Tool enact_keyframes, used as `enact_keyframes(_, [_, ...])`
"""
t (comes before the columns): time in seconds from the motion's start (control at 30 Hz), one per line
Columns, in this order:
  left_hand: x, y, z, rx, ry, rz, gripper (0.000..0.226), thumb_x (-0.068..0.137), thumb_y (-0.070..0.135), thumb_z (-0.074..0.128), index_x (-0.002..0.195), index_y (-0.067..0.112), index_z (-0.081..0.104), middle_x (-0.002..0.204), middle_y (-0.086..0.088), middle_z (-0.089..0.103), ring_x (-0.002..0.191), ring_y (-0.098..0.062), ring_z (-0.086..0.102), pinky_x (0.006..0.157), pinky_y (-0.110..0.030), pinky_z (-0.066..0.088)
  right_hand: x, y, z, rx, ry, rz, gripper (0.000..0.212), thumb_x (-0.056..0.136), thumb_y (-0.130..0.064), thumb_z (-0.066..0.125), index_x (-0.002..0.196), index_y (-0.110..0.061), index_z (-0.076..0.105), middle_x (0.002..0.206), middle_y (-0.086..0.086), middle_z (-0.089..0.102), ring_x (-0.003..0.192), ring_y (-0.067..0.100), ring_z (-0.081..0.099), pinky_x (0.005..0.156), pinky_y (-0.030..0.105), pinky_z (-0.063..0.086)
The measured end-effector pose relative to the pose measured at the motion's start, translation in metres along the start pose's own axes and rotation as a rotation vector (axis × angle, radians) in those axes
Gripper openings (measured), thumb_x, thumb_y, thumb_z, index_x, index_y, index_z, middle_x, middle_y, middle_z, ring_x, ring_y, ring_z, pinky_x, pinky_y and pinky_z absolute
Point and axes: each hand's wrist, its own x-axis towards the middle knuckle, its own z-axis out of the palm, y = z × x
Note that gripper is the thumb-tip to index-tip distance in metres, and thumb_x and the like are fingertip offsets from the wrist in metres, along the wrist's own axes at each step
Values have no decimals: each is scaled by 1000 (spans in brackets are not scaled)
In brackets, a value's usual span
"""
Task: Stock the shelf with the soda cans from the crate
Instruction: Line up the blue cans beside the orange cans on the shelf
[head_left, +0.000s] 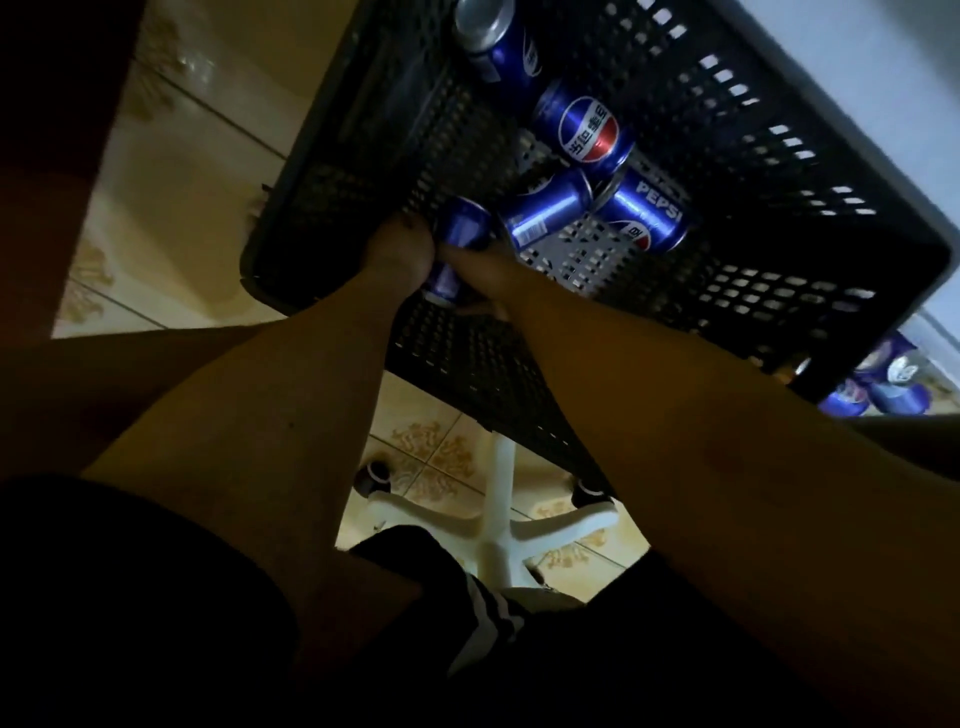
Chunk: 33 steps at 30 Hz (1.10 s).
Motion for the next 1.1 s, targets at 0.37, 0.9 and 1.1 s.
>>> enact_keyframes(0.37, [-122, 56, -45, -377, 168, 248, 38, 106, 24, 33, 120, -1, 56, 133, -27, 52, 123, -42, 50, 103, -41, 36, -166, 14, -112, 128, -173, -178, 19, 91, -17, 65, 109, -12, 61, 91, 10, 66, 81, 22, 66, 90, 51, 54])
enact_keyframes(0.9, [-278, 187, -166, -209, 850, 932, 36, 103, 31, 39, 135, 19, 51, 122, -3, 60, 112, -23, 52, 92, -43, 44, -349, -19, -188, 419, -94, -786, 69, 60, -31, 90, 118, -15, 55, 102, 11, 67, 88, 25, 68, 73, 46, 58])
enact_keyframes(1.1, [-310, 257, -226, 90, 1021, 1043, 42, 97, 36, 46, 137, 22, 50, 131, -3, 55, 120, -24, 46, 95, -41, 36, -418, -59, -218, 356, 32, -988, 55, 68, -26, 85, 115, -13, 61, 100, 10, 69, 92, 26, 66, 78, 45, 58])
